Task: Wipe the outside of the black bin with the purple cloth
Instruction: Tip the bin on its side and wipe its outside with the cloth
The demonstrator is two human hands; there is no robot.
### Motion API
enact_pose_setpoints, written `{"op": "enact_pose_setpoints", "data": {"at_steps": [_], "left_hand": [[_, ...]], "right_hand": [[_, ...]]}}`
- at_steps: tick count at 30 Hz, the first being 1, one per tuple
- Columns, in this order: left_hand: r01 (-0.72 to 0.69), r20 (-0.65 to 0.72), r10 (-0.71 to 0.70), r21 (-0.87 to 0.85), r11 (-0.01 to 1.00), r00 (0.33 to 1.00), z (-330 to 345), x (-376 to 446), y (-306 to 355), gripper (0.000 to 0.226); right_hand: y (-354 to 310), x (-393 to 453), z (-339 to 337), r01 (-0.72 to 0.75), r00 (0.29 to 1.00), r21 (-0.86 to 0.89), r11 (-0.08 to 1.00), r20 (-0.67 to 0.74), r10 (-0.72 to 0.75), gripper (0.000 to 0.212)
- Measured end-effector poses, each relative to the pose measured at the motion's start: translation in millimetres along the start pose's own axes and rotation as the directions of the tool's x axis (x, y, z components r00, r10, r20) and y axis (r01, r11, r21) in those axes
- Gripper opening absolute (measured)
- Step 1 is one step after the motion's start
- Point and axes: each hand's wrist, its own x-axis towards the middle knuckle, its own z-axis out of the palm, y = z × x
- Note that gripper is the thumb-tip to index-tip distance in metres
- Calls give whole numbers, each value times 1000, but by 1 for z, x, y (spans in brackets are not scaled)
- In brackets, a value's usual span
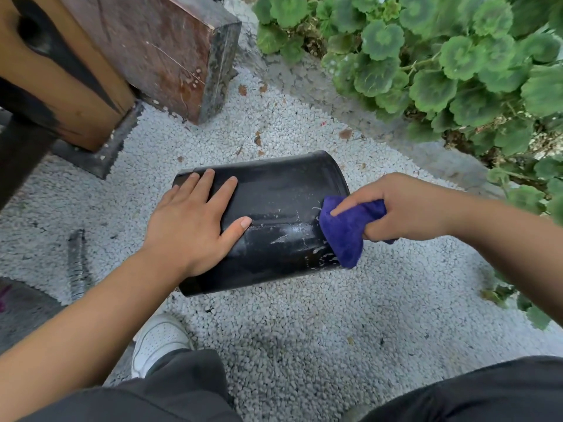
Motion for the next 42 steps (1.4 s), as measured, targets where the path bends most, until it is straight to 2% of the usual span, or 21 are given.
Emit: {"op": "enact_pose_setpoints", "data": {"at_steps": [3,5,6,9,11,14,16,20,21,25,27,30,35,37,39,40,42], "left_hand": [[5,3,-5,-9,1000,1000,-1,0,-1,86],[6,5,-6,-13,1000,1000,-4,2,-1,86],[4,7,-4,-14,1000,1000,-5,3,-2,86],[15,13,-15,-38,999,1000,-10,12,-6,85],[10,11,-9,-69,998,1000,-14,19,-11,84],[-11,48,17,-116,993,999,-25,33,-17,85],[-2,46,8,-138,990,999,-38,43,-22,83],[-28,-194,3,-126,992,981,-47,21,-24,77],[-33,-207,11,-103,994,978,-40,5,-20,79],[-95,-93,95,12,995,991,-4,-39,-2,99],[-102,-132,104,25,994,986,4,-36,-2,99],[-76,-150,82,50,996,985,-5,-20,-7,99],[-32,-118,41,80,996,992,-28,-2,-12,89],[-3,-113,9,60,998,994,-34,1,-10,83],[43,-121,-41,13,999,992,-36,1,-7,73],[61,-124,-60,-2,998,990,-36,1,-5,69],[75,-131,-75,-7,997,988,-35,2,-4,67]], "right_hand": [[2,4,4,64,979,190,980,-201,-25,41],[3,12,5,82,926,167,983,-378,-13,40],[2,15,7,80,909,106,991,-415,-29,46],[0,23,22,77,937,-94,993,-334,-105,81],[0,33,32,82,922,-166,983,-362,-138,87],[-3,52,31,75,830,-164,984,-536,-153,67],[-9,65,24,75,793,-108,991,-596,-125,54],[-13,84,14,56,732,58,997,-681,-2,37],[-14,88,13,54,727,90,994,-686,23,36],[-7,101,19,16,715,83,996,-697,47,32],[-3,103,18,25,711,118,993,-700,65,29],[-9,108,6,28,749,200,979,-653,112,20],[-52,112,-2,-18,844,-56,998,-537,-15,19],[-77,107,18,71,888,-145,987,-442,-129,39],[-95,106,44,165,885,-335,928,-365,-289,61],[-100,107,53,182,873,-409,894,-352,-339,65],[-99,110,55,206,853,-433,877,-360,-378,58]]}}
